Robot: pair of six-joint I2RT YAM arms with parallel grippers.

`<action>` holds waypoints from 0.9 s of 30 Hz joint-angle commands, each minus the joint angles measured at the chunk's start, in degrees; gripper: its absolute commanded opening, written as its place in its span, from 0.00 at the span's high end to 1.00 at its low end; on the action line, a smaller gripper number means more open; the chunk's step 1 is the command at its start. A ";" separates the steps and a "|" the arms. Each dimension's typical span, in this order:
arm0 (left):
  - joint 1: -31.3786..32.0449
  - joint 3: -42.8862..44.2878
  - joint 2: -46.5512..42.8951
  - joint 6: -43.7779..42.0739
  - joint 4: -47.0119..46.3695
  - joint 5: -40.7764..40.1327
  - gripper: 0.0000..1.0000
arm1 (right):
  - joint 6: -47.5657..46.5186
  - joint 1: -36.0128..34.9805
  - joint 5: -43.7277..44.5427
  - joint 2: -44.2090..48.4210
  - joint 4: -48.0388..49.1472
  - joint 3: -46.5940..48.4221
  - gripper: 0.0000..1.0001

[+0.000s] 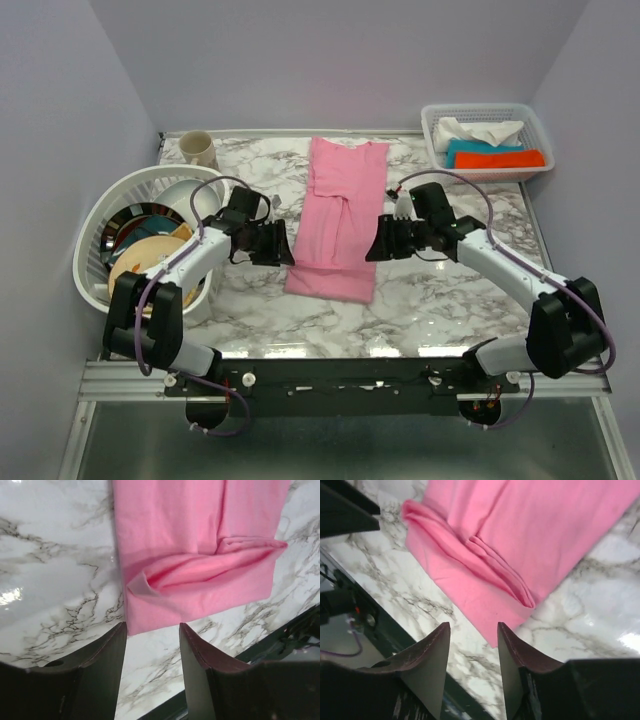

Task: Roll the t-shirts
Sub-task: Roll the T-shirt to the center of the board.

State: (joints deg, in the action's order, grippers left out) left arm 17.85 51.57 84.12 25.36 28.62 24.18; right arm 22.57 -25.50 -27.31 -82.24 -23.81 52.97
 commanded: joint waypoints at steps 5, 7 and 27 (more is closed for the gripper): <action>-0.09 0.64 -10.28 -39.87 5.04 13.94 0.47 | -42.90 -0.17 -9.86 6.65 -6.85 1.52 0.58; 1.21 -1.64 -13.35 -46.69 5.39 14.75 0.46 | -47.77 -0.78 -12.15 6.21 -9.31 2.05 0.59; 18.71 -32.59 -21.99 -75.63 -35.48 -1.68 0.37 | -65.02 -11.33 0.77 23.70 10.10 -17.90 0.43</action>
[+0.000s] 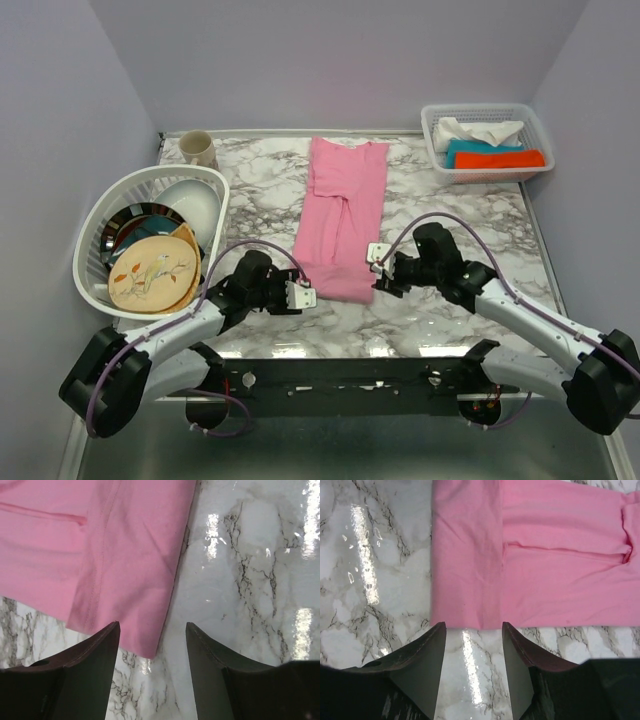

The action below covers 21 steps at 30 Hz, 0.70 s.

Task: Roll the t-shirts
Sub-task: Roll the T-shirt to the center of the board.

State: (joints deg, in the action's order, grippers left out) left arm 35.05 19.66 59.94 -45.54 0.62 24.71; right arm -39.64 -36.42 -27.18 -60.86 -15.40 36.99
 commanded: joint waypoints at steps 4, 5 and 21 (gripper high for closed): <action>2.83 -0.59 4.56 -7.19 -5.73 -3.61 0.52 | -2.90 -0.40 0.20 2.06 1.86 -2.01 0.43; 2.92 -0.50 5.00 -7.80 -5.11 -3.70 0.55 | -2.90 -0.40 0.11 1.80 1.95 -2.01 0.43; 3.97 3.71 11.77 -12.13 7.29 -1.86 1.00 | -5.36 -0.40 0.72 5.22 -1.30 -3.94 0.43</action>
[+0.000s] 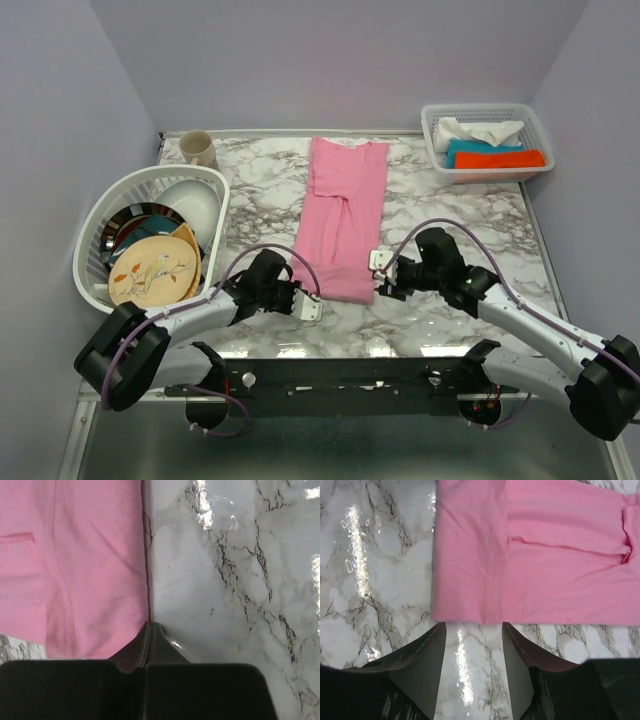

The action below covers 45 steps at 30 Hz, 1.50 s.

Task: Roll the t-shirts
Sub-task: Roll the T-shirt to the center of the board.

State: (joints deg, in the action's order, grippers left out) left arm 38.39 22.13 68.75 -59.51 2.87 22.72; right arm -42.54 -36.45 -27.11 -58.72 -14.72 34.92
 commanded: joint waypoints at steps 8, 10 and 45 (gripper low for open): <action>0.81 10.73 4.02 14.31 13.11 2.41 1.00 | -6.67 -0.38 -3.12 8.97 -3.30 -5.38 0.41; 0.98 11.44 3.41 17.56 13.82 2.24 1.00 | -7.29 -0.38 -3.21 9.32 -2.68 -5.82 0.40; 0.81 9.33 -2.75 15.30 16.02 -1.36 0.39 | -4.83 -0.38 -2.24 5.20 -3.48 -3.89 0.41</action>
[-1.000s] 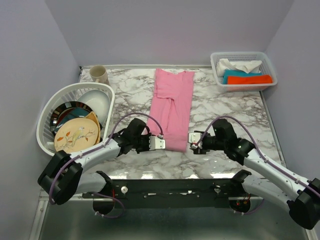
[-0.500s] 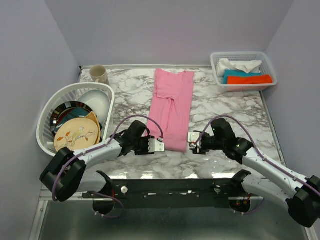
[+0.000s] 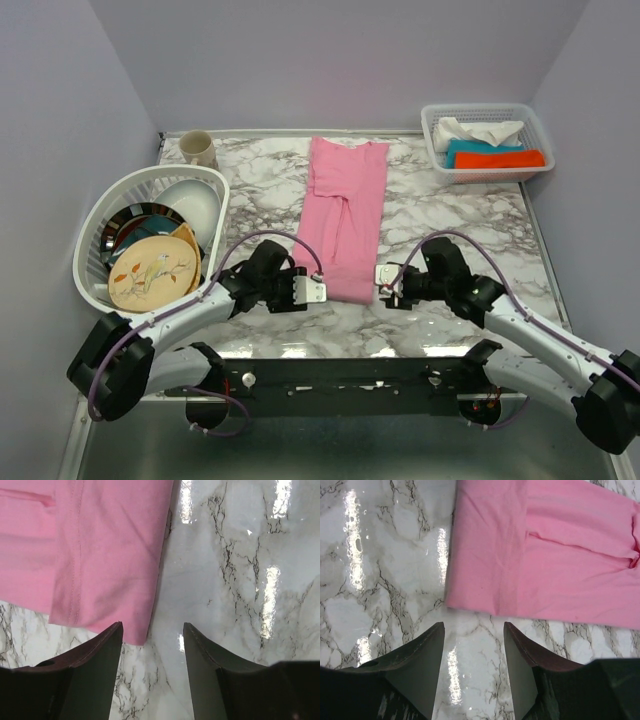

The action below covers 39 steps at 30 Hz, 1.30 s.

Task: Roll the t-shirts
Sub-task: Roll the T-shirt to the center of the board.

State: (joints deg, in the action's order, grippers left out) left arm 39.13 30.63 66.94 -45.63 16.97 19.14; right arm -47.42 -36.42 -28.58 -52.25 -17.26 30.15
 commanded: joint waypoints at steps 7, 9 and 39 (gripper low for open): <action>-0.99 2.50 5.04 -0.51 3.33 2.13 0.37 | 0.13 -0.40 -0.95 -3.30 -0.41 1.31 0.41; -1.16 2.68 5.66 -0.52 2.54 1.78 0.37 | -0.30 -0.40 -1.13 -3.12 -0.41 0.88 0.41; -6.09 8.22 15.24 -3.68 6.77 6.27 0.48 | -0.66 -0.40 -0.34 -5.76 0.56 0.26 0.43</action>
State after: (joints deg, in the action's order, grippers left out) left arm 33.32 39.51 80.20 -48.62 26.17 25.78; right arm -48.64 -36.45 -28.64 -58.81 -17.19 30.17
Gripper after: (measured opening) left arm 0.539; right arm 0.572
